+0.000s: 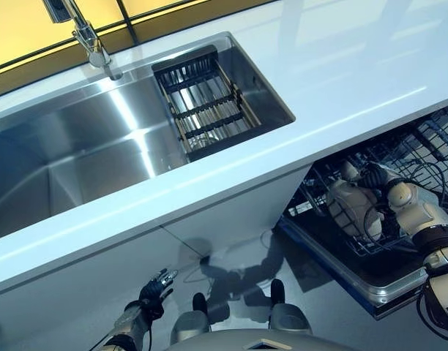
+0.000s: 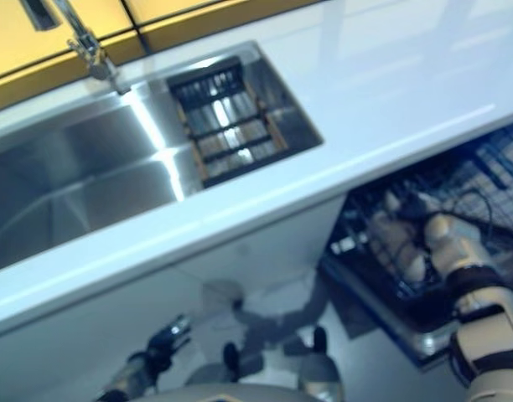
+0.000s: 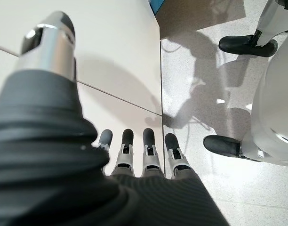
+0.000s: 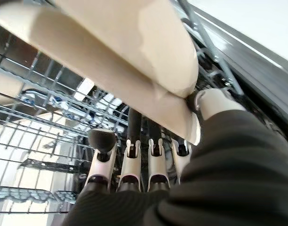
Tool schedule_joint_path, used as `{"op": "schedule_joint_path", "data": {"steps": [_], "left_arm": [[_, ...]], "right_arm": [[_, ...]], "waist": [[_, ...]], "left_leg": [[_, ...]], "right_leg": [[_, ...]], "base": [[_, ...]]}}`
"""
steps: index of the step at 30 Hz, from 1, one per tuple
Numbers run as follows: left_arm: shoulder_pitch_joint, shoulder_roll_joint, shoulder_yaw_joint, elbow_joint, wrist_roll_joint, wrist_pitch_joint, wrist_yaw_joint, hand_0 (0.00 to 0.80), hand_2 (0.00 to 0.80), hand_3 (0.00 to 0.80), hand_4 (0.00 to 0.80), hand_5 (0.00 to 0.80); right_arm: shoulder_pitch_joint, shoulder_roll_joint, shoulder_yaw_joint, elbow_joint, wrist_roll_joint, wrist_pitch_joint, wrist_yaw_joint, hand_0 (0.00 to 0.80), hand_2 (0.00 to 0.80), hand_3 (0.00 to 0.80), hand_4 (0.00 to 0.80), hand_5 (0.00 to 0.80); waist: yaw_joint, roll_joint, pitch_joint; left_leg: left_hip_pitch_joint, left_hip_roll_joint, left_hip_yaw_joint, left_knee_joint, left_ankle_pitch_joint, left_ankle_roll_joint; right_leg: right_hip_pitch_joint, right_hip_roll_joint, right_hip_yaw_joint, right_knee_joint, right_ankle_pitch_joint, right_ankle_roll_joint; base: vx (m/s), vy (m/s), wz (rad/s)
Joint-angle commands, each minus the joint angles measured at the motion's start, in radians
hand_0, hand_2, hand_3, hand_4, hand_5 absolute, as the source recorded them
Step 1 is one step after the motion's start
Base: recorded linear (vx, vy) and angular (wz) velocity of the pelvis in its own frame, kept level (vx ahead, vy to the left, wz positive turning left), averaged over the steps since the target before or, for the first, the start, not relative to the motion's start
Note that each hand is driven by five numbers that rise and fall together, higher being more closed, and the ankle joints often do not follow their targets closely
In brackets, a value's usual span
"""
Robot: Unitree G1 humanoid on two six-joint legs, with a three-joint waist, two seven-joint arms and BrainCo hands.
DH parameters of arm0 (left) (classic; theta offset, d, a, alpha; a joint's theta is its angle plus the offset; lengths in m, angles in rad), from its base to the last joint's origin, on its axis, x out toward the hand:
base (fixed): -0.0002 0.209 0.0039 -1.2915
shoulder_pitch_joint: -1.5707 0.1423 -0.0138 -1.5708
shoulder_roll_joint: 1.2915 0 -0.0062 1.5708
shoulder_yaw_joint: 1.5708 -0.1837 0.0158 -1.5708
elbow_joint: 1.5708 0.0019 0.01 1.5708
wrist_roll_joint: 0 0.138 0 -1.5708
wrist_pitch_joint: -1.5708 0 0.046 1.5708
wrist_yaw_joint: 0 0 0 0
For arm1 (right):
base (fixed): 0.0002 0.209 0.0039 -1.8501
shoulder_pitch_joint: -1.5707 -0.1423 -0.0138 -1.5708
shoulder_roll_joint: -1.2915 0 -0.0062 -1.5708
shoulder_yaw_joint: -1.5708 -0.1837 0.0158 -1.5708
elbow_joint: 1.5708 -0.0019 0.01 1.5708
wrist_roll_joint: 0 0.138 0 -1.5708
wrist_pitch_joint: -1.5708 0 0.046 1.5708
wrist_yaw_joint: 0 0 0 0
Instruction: Take plates into dishwasher
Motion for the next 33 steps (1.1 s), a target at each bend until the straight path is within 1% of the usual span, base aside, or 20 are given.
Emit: {"op": "schedule_joint_path", "data": {"steps": [1,6,7,8,11,15,23,29,33], "left_arm": [[-0.065,0.062,-0.058,0.004,-0.021,-0.016,-0.017,0.0,0.0,0.0,0.0,0.0],[-0.066,0.066,-0.06,0.002,-0.016,-0.015,-0.024,0.0,0.0,0.0,0.0,0.0],[-0.068,0.067,-0.06,0.002,-0.016,-0.013,-0.024,0.0,0.0,0.0,0.0,0.0],[-0.07,0.067,-0.062,0.003,-0.018,-0.013,-0.026,0.0,0.0,0.0,0.0,0.0],[-0.073,0.066,-0.062,0.008,-0.018,-0.015,-0.026,0.0,0.0,0.0,0.0,0.0],[-0.068,0.068,-0.056,0.015,-0.013,-0.016,-0.029,0.0,0.0,0.0,0.0,0.0],[-0.061,0.07,-0.044,0.012,-0.007,-0.009,-0.024,0.0,0.0,0.0,0.0,0.0],[-0.049,0.067,-0.034,0.01,-0.006,-0.008,-0.023,0.0,0.0,0.0,0.0,0.0],[-0.038,0.064,-0.022,0.007,-0.002,-0.003,-0.016,0.0,0.0,0.0,0.0,0.0]], "right_arm": [[-0.062,0.021,0.089,0.104,-0.036,-0.008,-0.008,0.8,0.8,0.8,0.8,0.8],[-0.06,0.024,0.092,0.137,-0.036,0.028,0.002,0.8,0.8,0.8,0.8,0.8],[-0.06,0.023,0.089,0.145,-0.027,0.036,-0.001,0.631,0.631,0.631,0.631,0.631],[-0.059,0.024,0.083,0.151,-0.026,0.046,-0.005,0.0,0.0,0.0,0.0,0.0],[-0.056,0.029,0.075,0.163,-0.028,0.052,0.003,0.0,0.0,0.0,0.0,0.0],[-0.044,0.024,0.063,0.138,-0.022,0.073,0.012,0.0,0.0,0.0,0.0,0.0],[-0.028,-0.003,0.033,0.088,-0.014,0.074,0.009,0.0,0.0,0.0,0.0,0.0],[-0.007,-0.032,0.001,0.007,0.01,0.097,0.015,0.0,0.0,0.0,0.0,0.0],[0.019,-0.06,-0.043,-0.091,0.049,0.118,0.012,0.0,0.0,0.0,0.0,0.0]], "waist": [[0.026,-0.066,0.013],[0.031,-0.068,0.01],[0.031,-0.069,0.01],[0.03,-0.07,0.009],[0.03,-0.072,0.007],[0.025,-0.077,0.002],[0.014,-0.088,-0.008],[0.001,-0.099,-0.021],[-0.011,-0.111,-0.035]], "left_leg": [[-0.022,-0.036,-0.055,-0.003,0.0,0.041],[-0.025,-0.034,-0.058,-0.003,0.0,0.041],[-0.025,-0.033,-0.058,-0.003,0.001,0.041],[-0.024,-0.033,-0.057,-0.003,0.001,0.041],[-0.024,-0.03,-0.057,-0.003,0.0,0.04],[-0.018,-0.025,-0.054,-0.003,0.002,0.038],[-0.01,-0.02,-0.049,-0.003,-0.001,0.039],[0.001,-0.015,-0.04,-0.003,-0.004,0.039],[0.011,-0.01,-0.032,-0.003,-0.006,0.038]], "right_leg": [[-0.008,-0.043,-0.007,0.003,0.017,0.007],[-0.01,-0.042,-0.009,0.003,0.017,0.007],[-0.009,-0.041,-0.01,0.003,0.017,0.007],[-0.009,-0.041,-0.009,0.003,0.016,0.007],[-0.008,-0.039,-0.008,0.003,0.016,0.007],[-0.004,-0.035,-0.006,0.003,0.015,0.007],[0.001,-0.026,0.004,0.003,0.012,0.006],[0.007,-0.02,0.012,0.003,0.01,0.007],[0.013,-0.014,0.018,0.003,0.008,0.009]], "base": [[-0.014,-0.006,0.03],[-0.004,-0.006,0.02],[0.0,0.0,0.0],[0.0,0.0,0.0],[0.0,0.0,0.0],[0.0,0.0,0.0],[0.0,0.0,0.0],[0.011,0.006,0.0],[0.045,0.016,0.0]]}}
